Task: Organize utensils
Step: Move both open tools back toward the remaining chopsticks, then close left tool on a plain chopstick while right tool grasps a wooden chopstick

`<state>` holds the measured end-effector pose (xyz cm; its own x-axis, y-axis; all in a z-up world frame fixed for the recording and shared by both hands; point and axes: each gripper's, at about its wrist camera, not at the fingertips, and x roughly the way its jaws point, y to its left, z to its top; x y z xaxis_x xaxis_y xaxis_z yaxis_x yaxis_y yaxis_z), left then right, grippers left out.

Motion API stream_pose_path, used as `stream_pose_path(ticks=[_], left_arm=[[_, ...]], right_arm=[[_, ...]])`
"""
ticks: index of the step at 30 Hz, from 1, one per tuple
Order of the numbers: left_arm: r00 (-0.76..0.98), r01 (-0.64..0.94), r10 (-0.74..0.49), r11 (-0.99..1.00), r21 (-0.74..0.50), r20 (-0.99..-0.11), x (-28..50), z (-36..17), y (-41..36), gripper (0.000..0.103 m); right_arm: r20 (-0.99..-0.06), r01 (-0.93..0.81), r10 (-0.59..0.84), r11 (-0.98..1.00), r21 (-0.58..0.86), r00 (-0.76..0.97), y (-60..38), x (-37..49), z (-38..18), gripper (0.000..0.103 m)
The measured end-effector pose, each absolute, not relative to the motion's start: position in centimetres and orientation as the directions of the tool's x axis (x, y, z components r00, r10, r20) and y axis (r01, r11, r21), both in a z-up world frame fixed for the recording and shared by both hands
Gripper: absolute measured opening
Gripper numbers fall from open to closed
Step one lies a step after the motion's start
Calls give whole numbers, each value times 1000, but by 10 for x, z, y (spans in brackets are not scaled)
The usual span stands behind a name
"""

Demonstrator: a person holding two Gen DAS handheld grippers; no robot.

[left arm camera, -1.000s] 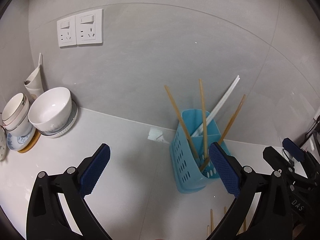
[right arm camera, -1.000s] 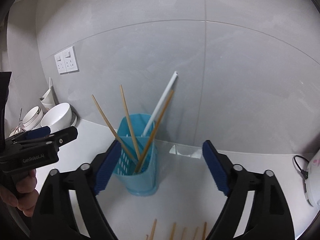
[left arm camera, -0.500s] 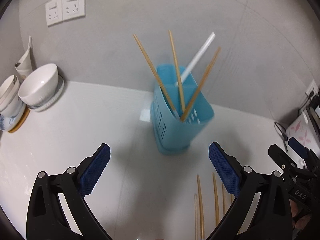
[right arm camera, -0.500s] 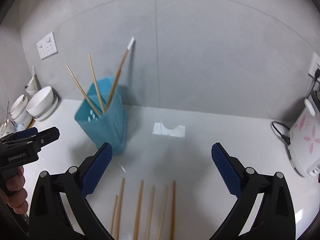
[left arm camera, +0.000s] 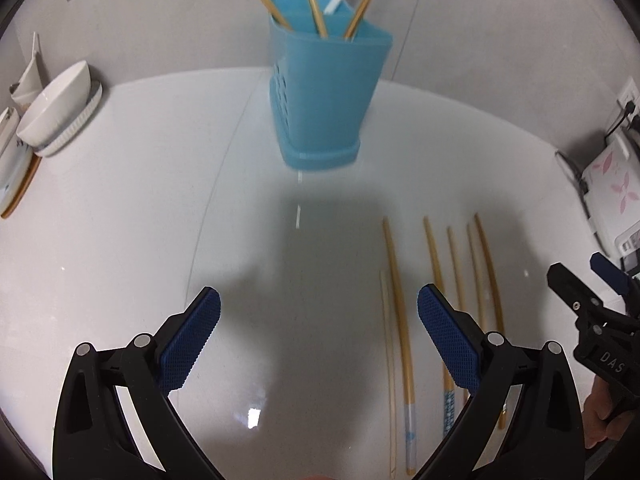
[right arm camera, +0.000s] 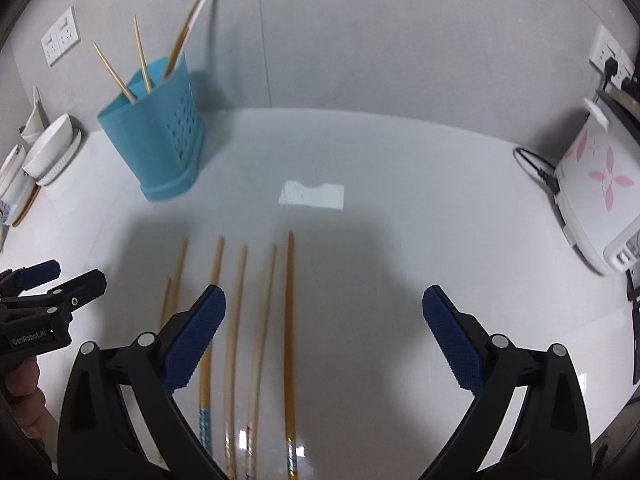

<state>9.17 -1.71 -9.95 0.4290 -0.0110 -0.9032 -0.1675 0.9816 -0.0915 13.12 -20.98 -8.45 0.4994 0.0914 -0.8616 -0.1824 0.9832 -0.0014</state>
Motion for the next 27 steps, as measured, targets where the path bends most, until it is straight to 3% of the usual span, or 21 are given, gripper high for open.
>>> stream_pose_path(ticks=[11,27], left_arm=[[300,-170,-20,983,-74,-954,73,-138,-26,97],[215,-150,4,988,-29,-977,63,-157,-36,92]], right_arm=[[-930,-189,70,982,0,361,-217,108,-120,78],[-948,-225,49,974,-24,315,-212,98,-128,67]])
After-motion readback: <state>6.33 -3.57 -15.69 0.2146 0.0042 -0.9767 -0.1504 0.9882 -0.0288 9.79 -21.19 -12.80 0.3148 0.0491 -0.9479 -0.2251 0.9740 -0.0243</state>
